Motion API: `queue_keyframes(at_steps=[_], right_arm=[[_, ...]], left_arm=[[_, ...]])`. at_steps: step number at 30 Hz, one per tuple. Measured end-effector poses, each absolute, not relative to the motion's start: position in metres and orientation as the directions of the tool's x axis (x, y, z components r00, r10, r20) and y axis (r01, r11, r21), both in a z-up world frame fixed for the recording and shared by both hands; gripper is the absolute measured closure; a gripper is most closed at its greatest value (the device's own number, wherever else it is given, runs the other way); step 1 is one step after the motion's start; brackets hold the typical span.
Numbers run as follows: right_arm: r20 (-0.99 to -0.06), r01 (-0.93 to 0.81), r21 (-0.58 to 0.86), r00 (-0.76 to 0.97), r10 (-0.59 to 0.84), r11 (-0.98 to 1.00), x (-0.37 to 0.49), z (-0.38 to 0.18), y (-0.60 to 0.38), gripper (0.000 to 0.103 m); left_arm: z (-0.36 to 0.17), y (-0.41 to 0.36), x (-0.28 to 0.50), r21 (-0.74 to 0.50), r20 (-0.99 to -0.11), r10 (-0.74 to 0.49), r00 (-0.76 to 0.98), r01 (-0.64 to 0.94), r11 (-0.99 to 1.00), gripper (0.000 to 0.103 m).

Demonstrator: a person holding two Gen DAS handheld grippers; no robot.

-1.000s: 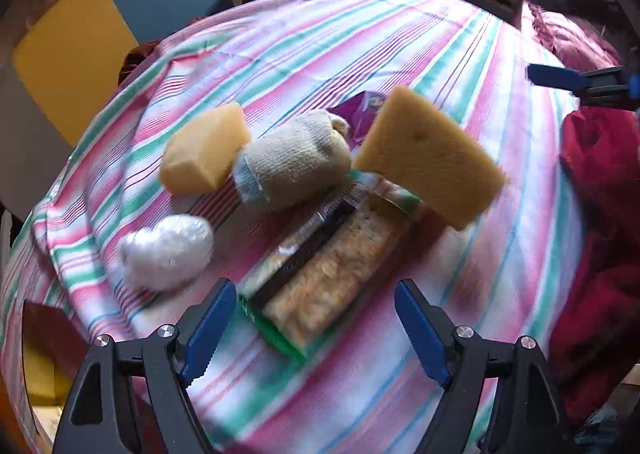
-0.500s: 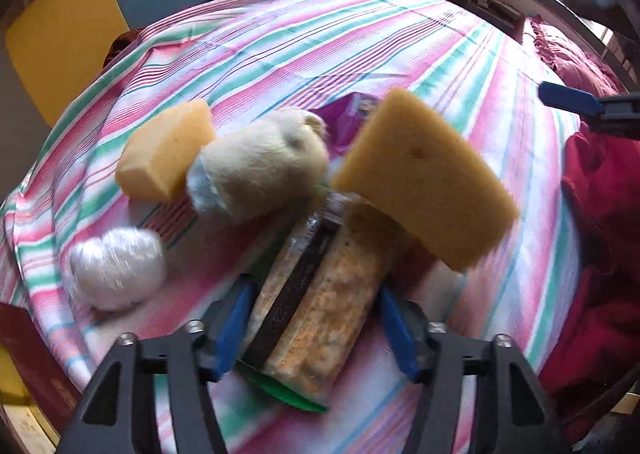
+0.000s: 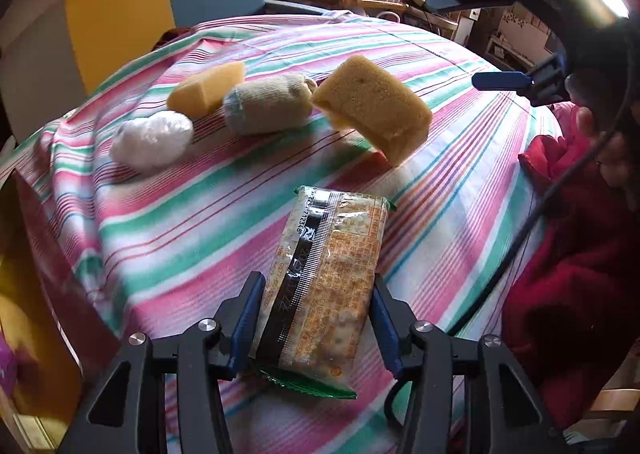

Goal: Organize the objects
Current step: 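Return the left gripper to the pile and grasp the wrapped cracker bar, then grasp the large yellow sponge with the right gripper while the left gripper holds the cracker bar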

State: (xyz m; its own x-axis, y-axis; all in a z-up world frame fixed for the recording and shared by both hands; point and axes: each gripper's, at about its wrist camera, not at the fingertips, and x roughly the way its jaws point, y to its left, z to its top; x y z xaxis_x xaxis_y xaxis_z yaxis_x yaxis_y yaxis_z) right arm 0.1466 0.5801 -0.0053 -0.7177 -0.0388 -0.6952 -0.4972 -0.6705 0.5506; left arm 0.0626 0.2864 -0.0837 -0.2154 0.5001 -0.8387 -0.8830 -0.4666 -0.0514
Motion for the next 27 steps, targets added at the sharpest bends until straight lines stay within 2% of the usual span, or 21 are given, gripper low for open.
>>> queue_keyframes(at_steps=[11, 24, 25, 26, 27], right_arm=[[-0.783, -0.520, 0.492, -0.615, -0.094, -0.698, 0.129, -0.023, 0.570, 0.000], [-0.865, -0.514, 0.439, -0.464, -0.191, -0.737, 0.065, -0.054, 0.554, 0.001], [-0.870, -0.510, 0.432, -0.452, -0.195, -0.744, 0.063, -0.056, 0.551, 0.005], [-0.875, -0.498, 0.420, -0.444, -0.193, -0.759, 0.062, -0.057, 0.547, 0.024], [-0.875, -0.480, 0.414, -0.445, -0.193, -0.773, 0.063, -0.055, 0.543, 0.049]], left_arm=[[-0.088, 0.281, 0.064, -0.058, -0.813, 0.534, -0.230, -0.882, -0.468, 0.051], [-0.091, 0.277, 0.058, -0.095, -0.796, 0.563, -0.222, -0.873, -0.478, 0.052], [-0.091, 0.277, 0.057, -0.097, -0.795, 0.565, -0.221, -0.873, -0.478, 0.052], [-0.091, 0.276, 0.056, -0.101, -0.794, 0.567, -0.219, -0.872, -0.478, 0.052], [-0.091, 0.276, 0.056, -0.104, -0.793, 0.569, -0.218, -0.872, -0.478, 0.052]])
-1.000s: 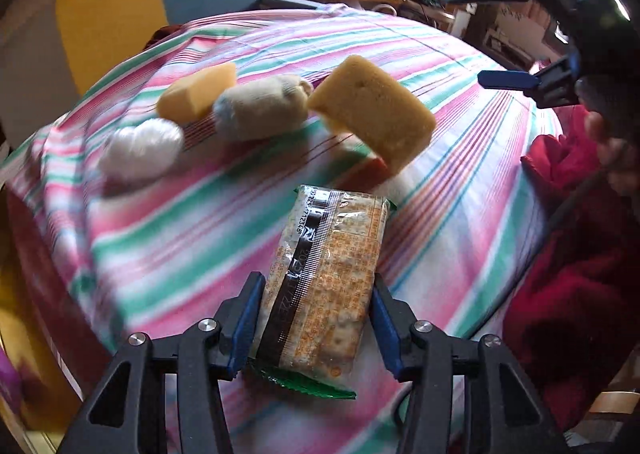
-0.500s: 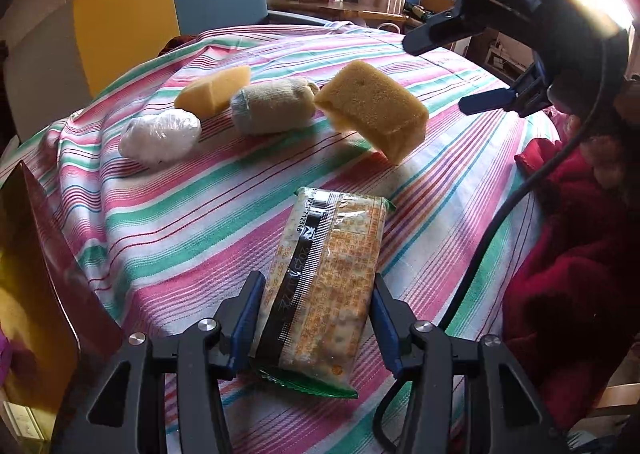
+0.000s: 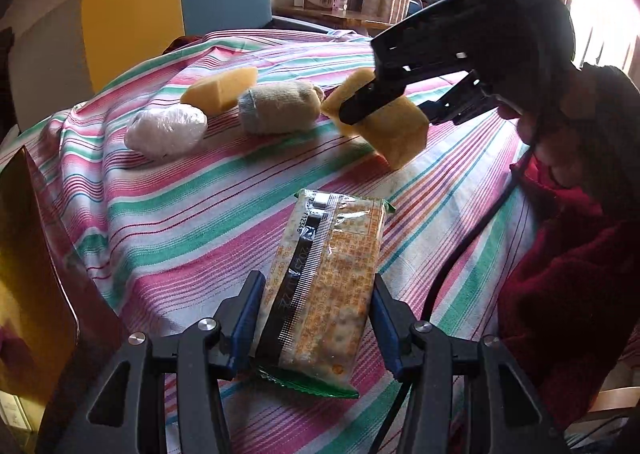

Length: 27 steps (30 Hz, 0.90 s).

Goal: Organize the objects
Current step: 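Grasp the large yellow sponge with the right gripper while the left gripper holds the cracker bar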

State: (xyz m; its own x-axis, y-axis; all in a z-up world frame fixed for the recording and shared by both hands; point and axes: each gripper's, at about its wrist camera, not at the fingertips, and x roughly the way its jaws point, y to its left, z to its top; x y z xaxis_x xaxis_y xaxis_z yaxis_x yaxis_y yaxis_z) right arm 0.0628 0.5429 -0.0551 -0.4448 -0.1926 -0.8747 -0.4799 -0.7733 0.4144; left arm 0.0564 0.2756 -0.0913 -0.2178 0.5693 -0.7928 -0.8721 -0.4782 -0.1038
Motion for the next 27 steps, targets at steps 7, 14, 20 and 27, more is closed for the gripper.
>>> queue_keyframes(at_steps=[7, 14, 20, 27], right_arm=[[-0.926, -0.336, 0.176, -0.375, -0.040, -0.925, 0.082, -0.040, 0.504, 0.049], [-0.949, -0.307, 0.104, -0.317, -0.002, -0.946, 0.083, -0.060, 0.490, 0.050], [-0.939, -0.348, 0.174, -0.340, -0.049, -0.921, 0.086, -0.061, 0.502, 0.046], [-0.932, -0.337, 0.212, -0.353, -0.086, -0.917, 0.086, -0.063, 0.497, 0.028]], left_arm=[[-0.091, 0.275, 0.056, -0.119, -0.789, 0.576, -0.213, -0.867, -0.484, 0.051], [-0.092, 0.276, 0.054, -0.128, -0.786, 0.580, -0.212, -0.863, -0.488, 0.051], [-0.092, 0.277, 0.053, -0.141, -0.784, 0.585, -0.210, -0.857, -0.497, 0.051], [-0.092, 0.276, 0.053, -0.149, -0.780, 0.590, -0.209, -0.854, -0.499, 0.051]])
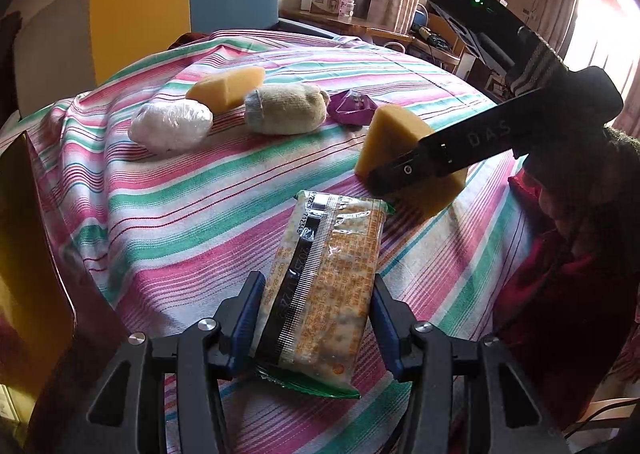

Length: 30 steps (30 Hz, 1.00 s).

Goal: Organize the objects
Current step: 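Grasp the large yellow sponge with the right gripper while the left gripper holds the cracker bar, then carry the cracker bar into the gold tray and open the left gripper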

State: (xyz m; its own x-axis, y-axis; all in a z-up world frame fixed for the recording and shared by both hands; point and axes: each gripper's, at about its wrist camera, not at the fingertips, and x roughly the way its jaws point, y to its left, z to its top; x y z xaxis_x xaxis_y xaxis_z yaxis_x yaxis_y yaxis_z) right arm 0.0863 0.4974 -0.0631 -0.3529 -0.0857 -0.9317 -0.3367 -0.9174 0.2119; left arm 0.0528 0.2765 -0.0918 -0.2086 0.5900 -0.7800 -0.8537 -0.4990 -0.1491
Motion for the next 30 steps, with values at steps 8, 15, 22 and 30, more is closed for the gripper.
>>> queue_keyframes(at_steps=[8, 15, 22, 30], right_arm=[[-0.937, -0.326, 0.217, -0.335, -0.102, -0.920, 0.086, -0.066, 0.495, 0.008], [-0.942, -0.360, 0.138, -0.335, -0.010, -0.923, 0.094, -0.062, 0.498, 0.041], [-0.941, -0.320, 0.095, -0.338, 0.020, -0.943, 0.094, -0.060, 0.493, 0.053], [-0.943, -0.315, 0.096, -0.334, 0.016, -0.944, 0.095, -0.062, 0.496, 0.049]], left_arm=[[-0.092, 0.274, 0.051, -0.171, -0.775, 0.600, -0.201, -0.847, -0.504, 0.051], [-0.091, 0.276, 0.051, -0.164, -0.778, 0.595, -0.203, -0.848, -0.504, 0.051], [-0.086, 0.277, 0.050, -0.171, -0.791, 0.581, -0.195, -0.841, -0.514, 0.052], [-0.034, 0.252, 0.053, -0.227, -0.711, 0.666, -0.227, -0.822, -0.522, 0.053]])
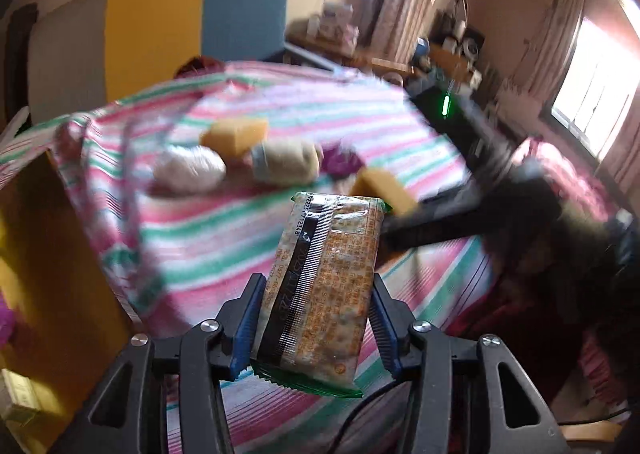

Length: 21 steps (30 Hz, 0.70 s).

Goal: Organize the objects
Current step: 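Carry the cracker bar into the gold tray and open the left gripper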

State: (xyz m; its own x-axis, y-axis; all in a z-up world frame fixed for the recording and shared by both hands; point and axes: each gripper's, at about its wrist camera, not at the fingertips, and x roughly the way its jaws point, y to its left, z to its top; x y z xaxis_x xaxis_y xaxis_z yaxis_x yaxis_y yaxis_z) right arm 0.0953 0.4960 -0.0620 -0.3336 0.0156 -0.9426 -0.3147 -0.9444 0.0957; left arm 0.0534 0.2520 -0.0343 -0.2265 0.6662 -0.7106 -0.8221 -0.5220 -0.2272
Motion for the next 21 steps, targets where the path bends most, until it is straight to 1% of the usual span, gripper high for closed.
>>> queue_keyframes(at_steps=[3, 7, 13, 18, 21], right_arm=[[-0.943, -0.310, 0.085, -0.332, 0.024, -0.947, 0.096, -0.062, 0.494, 0.049], [-0.942, -0.305, 0.073, -0.333, 0.035, -0.950, 0.096, -0.061, 0.489, 0.049], [-0.941, -0.290, 0.041, -0.333, 0.060, -0.956, 0.091, -0.062, 0.484, 0.049], [-0.941, -0.283, 0.041, -0.334, 0.058, -0.958, 0.093, -0.062, 0.485, 0.049], [-0.941, -0.280, 0.041, -0.334, 0.057, -0.959, 0.090, -0.065, 0.485, 0.048]], left_arm=[[-0.014, 0.227, 0.033, -0.297, -0.680, 0.688, -0.254, -0.762, -0.575, 0.053], [-0.001, 0.191, -0.002, -0.349, -0.674, 0.666, -0.320, -0.657, -0.669, 0.053], [-0.006, 0.134, -0.078, -0.371, -0.728, 0.549, -0.411, -0.438, -0.819, 0.053], [-0.022, 0.092, -0.133, -0.417, -0.754, 0.495, -0.432, -0.268, -0.869, 0.053], [-0.034, 0.083, -0.156, -0.405, -0.777, 0.453, -0.436, -0.204, -0.891, 0.053]])
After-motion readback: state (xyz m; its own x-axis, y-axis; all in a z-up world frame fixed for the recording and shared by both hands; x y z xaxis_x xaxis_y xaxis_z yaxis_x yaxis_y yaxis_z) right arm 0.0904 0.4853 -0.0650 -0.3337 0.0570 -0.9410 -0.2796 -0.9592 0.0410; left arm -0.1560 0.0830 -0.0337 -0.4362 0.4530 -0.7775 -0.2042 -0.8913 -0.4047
